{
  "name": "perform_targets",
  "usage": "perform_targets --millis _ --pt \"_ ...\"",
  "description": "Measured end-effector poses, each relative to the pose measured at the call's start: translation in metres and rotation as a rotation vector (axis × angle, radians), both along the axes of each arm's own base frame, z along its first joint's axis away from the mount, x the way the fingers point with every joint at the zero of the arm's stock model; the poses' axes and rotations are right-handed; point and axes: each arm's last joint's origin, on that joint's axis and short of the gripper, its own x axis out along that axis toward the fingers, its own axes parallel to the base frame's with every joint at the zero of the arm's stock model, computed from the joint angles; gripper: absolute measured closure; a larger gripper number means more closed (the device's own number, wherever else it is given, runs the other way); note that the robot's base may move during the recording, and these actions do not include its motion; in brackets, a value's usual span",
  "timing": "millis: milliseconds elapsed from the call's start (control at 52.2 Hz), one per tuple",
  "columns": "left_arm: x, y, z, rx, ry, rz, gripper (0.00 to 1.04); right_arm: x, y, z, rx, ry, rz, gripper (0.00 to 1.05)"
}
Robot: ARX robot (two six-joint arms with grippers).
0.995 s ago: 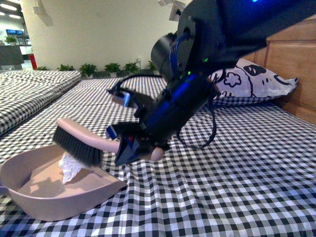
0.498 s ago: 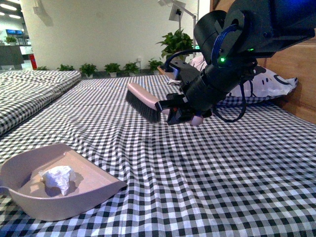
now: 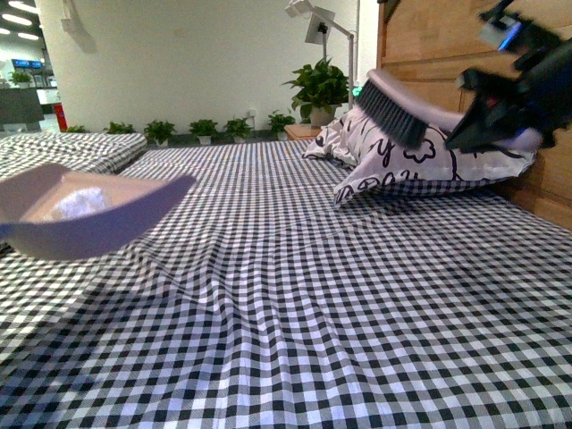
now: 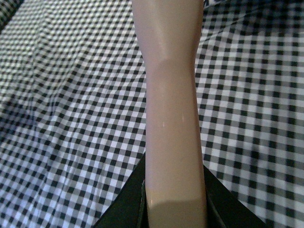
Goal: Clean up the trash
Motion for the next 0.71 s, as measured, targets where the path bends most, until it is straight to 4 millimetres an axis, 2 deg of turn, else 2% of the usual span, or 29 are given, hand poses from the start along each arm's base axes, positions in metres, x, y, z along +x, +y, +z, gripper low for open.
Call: perform_targets --millis 134,249,345,479,574,708 --pt "-0.009 -0.007 0.034 -0.092 -0.096 0.122 0.79 -0.035 -0.042 0.036 0.072 -0.039 0.008 0.85" --pt "-0.023 -0.012 0.065 -0.108 -0.199 0.251 0.79 -0.067 -0.063 0.065 0.134 -0.081 0.011 0.85" --pt "-0.037 -0.017 0.084 -0.092 -0.276 0.317 0.79 -0.089 -0.07 0.084 0.179 -0.117 0.018 0.85" --pt "-0.071 -0.035 0.111 -0.065 -0.383 0.374 0.79 -0.133 -0.077 0.116 0.248 -0.191 0.045 0.85" --pt "-0.092 -0.047 0.124 -0.063 -0.43 0.366 0.79 -0.158 -0.08 0.13 0.276 -0.227 0.062 0.85" --pt "-0.132 -0.065 0.146 -0.085 -0.493 0.335 0.79 -0.203 -0.087 0.144 0.316 -0.261 0.077 0.85"
